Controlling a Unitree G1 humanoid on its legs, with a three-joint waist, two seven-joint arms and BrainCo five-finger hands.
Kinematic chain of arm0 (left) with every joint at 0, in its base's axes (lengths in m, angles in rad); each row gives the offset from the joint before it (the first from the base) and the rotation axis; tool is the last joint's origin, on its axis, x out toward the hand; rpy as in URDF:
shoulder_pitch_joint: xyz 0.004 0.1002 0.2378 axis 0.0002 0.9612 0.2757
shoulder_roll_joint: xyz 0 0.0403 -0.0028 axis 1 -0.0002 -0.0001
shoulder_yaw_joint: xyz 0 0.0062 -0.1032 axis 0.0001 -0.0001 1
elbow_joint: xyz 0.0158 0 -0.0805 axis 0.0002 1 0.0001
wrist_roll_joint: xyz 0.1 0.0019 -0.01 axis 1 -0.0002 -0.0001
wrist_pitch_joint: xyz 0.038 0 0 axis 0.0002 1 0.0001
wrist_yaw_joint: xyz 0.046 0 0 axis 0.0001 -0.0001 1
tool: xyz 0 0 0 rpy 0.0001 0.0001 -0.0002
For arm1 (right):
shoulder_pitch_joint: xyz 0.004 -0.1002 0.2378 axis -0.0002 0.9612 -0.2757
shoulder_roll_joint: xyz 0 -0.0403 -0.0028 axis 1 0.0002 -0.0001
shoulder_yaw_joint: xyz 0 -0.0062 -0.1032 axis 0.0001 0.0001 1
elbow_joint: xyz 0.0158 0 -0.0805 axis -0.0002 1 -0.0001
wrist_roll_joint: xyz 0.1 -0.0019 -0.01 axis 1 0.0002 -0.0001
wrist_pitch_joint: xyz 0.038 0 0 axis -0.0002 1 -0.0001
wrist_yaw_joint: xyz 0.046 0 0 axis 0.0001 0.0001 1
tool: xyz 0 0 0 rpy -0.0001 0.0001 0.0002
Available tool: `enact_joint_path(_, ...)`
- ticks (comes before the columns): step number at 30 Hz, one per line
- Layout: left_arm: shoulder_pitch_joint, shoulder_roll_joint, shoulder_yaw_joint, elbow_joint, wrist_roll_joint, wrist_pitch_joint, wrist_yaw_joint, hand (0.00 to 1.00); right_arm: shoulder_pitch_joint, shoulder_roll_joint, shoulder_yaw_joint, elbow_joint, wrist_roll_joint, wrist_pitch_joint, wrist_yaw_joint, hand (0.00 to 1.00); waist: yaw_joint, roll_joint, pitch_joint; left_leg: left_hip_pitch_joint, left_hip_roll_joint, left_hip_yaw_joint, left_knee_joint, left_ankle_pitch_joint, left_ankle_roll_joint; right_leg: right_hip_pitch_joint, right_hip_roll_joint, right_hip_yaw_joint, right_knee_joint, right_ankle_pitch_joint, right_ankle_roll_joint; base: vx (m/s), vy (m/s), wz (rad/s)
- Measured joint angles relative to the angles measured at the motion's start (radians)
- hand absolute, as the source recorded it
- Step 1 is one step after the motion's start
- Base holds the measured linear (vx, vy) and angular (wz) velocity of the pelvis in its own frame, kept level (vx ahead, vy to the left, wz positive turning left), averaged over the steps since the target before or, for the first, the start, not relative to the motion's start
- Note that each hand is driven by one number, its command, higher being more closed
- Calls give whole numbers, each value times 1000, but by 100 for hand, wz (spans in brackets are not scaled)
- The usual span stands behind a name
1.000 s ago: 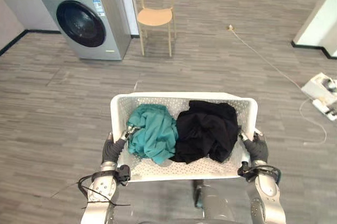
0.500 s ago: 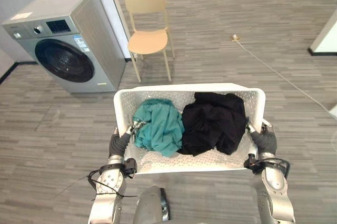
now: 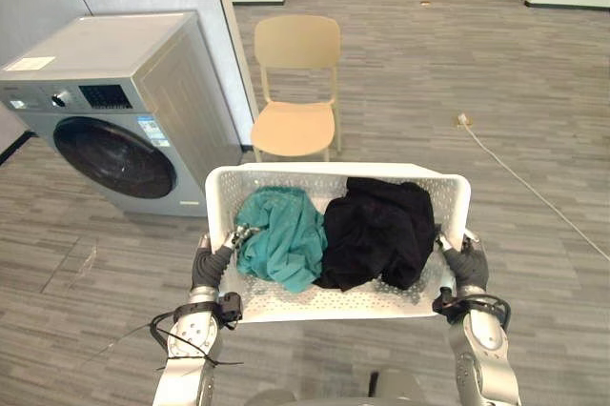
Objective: Pick up the laundry basket with both hands and put the clothes into the washing machine.
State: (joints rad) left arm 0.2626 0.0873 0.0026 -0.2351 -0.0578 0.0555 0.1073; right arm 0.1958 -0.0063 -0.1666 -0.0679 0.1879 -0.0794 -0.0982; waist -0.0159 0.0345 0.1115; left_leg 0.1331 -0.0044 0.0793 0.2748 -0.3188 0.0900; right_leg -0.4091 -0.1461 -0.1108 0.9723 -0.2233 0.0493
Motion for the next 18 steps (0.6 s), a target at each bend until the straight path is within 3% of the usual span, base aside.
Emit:
enact_joint_path(1, -2, 12, -1, 0, -1, 0, -2, 100, 4, 1, 0, 0, 3, 1, 4, 100, -5, -2, 0, 47, 22, -2, -27, -5, -9, -22, 17, -5, -255, 16, 3, 667, -162, 63)
enact_joint_path(2, -2, 20, -1, 0, -1, -1, -3, 100, 11, 2, 1, -7, 8, 3, 6, 100, -16, -16, -8, 80, 35, -3, -35, -21, -38, -21, 37, 17, -532, 91, 5, 832, -225, 62)
enact_joint_path(3, -3, 22, -1, 0, -1, -1, -2, 100, 20, 3, 3, -25, 8, 9, 6, 100, -21, -23, -12, 101, 39, -13, -32, -36, -64, -17, 43, 39, -633, 137, 1, 891, -278, 74)
enact_joint_path(4, -4, 9, -10, 6, -1, -1, -1, 100, 49, -3, 1, -59, 7, 12, 6, 100, -34, -16, -19, 134, 61, -60, -14, -65, -97, -11, 80, 79, -599, 301, -6, 909, -292, 46)
enact_joint_path(5, -7, -17, -12, 15, 0, -1, 0, 100, 51, -19, -2, -69, 7, 19, 5, 100, -19, 26, -26, 116, 110, -89, 68, -56, -97, -22, 116, 70, -512, 224, -31, 764, -253, 32)
enact_joint_path(6, -8, -17, -10, 15, 0, -1, 2, 100, 46, -21, -2, -77, 7, 23, 5, 100, -19, 36, -23, 91, 126, -105, 148, -41, -106, -22, 125, 55, -473, 186, -45, 716, -228, -1)
enact_joint_path(7, -14, -22, -9, 15, 0, -1, 2, 100, 55, -22, 1, -109, 7, 34, 5, 100, -20, 57, -13, -27, 168, -111, 471, 124, -132, 28, 154, 22, -406, 97, -87, 698, -228, 7)
enact_joint_path(8, -14, -27, -10, 15, 0, -1, 1, 100, 63, -22, 3, -124, 7, 39, 5, 100, -18, 58, -12, -88, 185, -110, 599, 253, -134, 60, 161, 15, -415, 77, -103, 673, -216, 12)
enact_joint_path(9, -15, -27, -12, 15, -1, -1, 0, 100, 71, -18, 3, -140, 8, 40, 0, 100, -14, 63, -11, -143, 215, -114, 722, 339, -138, 97, 169, 5, -430, 62, -114, 630, -200, 9)
enact_joint_path(10, -19, -26, -21, 15, -5, -2, -5, 100, 80, -24, 0, -164, 9, 39, -15, 100, -2, 73, -3, -253, 276, -89, 949, 314, -88, 184, 195, -9, -480, 54, -126, 585, -164, -4)
enact_joint_path(12, -22, -26, -25, 15, -12, -6, -5, 100, 84, -22, 2, -179, 8, 39, -33, 100, 28, 52, 14, -382, 315, -35, 1116, 239, 9, 342, 195, 1, -584, 45, -135, 621, -152, -17)
enact_joint_path(13, -22, -25, -25, 15, -14, -13, -5, 100, 90, -22, 3, -188, 9, 38, -34, 100, 33, 48, 16, -416, 318, -18, 1115, 226, 16, 379, 189, 6, -612, 42, -135, 528, -93, -12)
enact_joint_path(14, -23, -26, -25, 15, -18, -25, -5, 100, 97, -22, 3, -207, 10, 31, -33, 100, 36, 38, 22, -474, 312, 20, 1054, 193, -9, 435, 169, 6, -662, 28, -123, 483, -31, -1)
enact_joint_path(16, -29, -31, -26, 15, -19, -35, -6, 100, 98, -25, -2, -219, 11, 26, -33, 100, 36, 48, 26, -541, 297, 75, 862, 174, -39, 490, 143, 14, -701, -3, -106, 419, 36, 4)
enact_joint_path(18, -28, -35, -26, 16, -19, -38, -11, 100, 102, -33, -1, -215, 24, 24, -30, 100, 38, 50, 26, -536, 234, 126, 450, 176, -71, 538, 101, 24, -718, -48, -82, 518, 160, -2)
